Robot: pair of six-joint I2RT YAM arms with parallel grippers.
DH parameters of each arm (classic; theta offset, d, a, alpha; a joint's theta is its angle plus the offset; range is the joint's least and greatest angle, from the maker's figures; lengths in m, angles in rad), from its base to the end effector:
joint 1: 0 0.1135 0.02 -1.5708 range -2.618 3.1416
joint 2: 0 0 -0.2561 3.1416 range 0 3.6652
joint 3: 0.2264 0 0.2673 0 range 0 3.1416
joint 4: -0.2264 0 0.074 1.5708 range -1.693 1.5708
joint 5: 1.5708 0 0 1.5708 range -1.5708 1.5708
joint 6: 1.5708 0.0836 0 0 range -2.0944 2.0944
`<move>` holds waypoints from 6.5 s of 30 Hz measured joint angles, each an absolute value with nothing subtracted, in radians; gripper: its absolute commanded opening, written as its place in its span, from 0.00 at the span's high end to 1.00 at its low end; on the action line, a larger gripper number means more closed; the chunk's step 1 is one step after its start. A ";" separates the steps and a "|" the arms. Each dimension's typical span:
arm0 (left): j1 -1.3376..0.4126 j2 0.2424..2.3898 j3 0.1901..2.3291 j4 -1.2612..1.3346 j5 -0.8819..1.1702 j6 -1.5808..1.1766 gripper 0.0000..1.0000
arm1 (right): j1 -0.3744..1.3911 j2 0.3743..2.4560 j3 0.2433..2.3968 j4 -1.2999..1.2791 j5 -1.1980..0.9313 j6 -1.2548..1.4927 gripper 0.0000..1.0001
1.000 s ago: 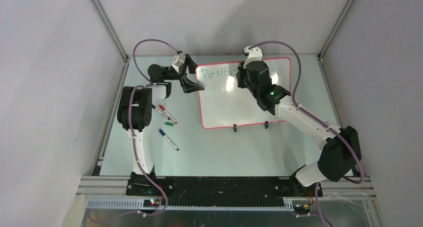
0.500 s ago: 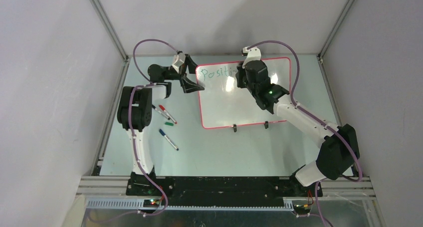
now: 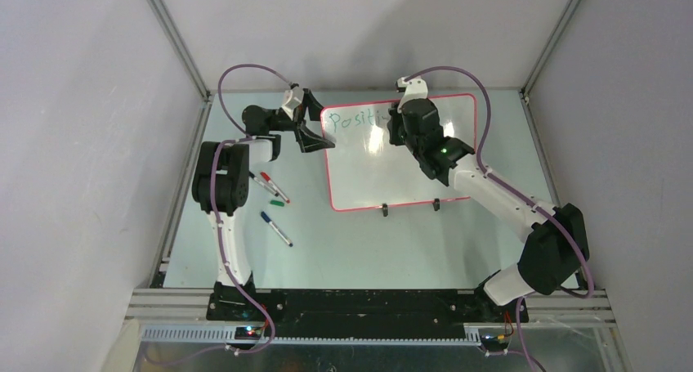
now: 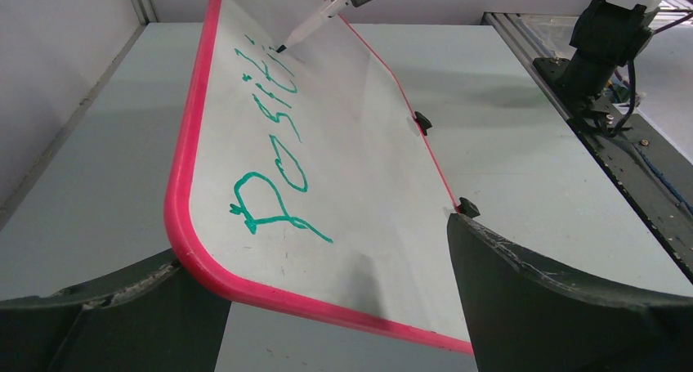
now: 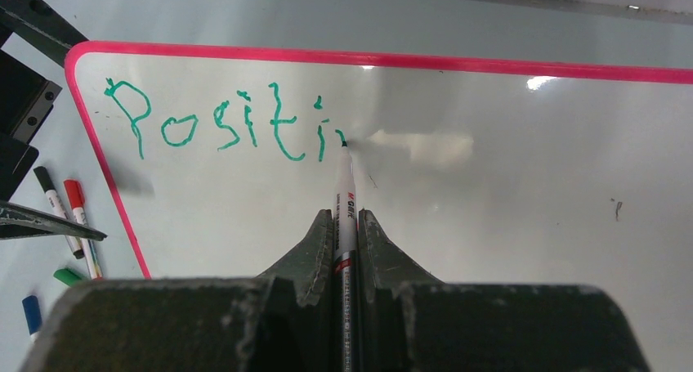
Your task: Write a sentence on the whiteboard
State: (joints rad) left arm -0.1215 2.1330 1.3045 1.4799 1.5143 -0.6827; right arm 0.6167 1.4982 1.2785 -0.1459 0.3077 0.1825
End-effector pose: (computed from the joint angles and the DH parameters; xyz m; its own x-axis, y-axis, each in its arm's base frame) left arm 0.4261 -0.1361 0.2265 -0.0346 -0.0317 -0.9989 0.9965 -0.0775 -0.0320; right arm 0.3509 0.2178 0.3158 -0.3450 -0.0325 -0.9381 -0.2622 0.9630 0.0630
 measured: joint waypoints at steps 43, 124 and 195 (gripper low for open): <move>-0.121 2.133 1.304 1.480 1.514 -0.682 0.02 | 0.608 1.492 1.283 -0.198 0.310 0.184 1.00; -0.121 2.133 1.300 1.480 1.512 -0.680 0.02 | 0.657 1.319 1.132 0.000 0.379 0.163 1.00; -0.087 0.598 0.198 0.269 0.233 -0.390 0.02 | 0.547 0.973 1.060 -0.298 0.200 0.187 1.00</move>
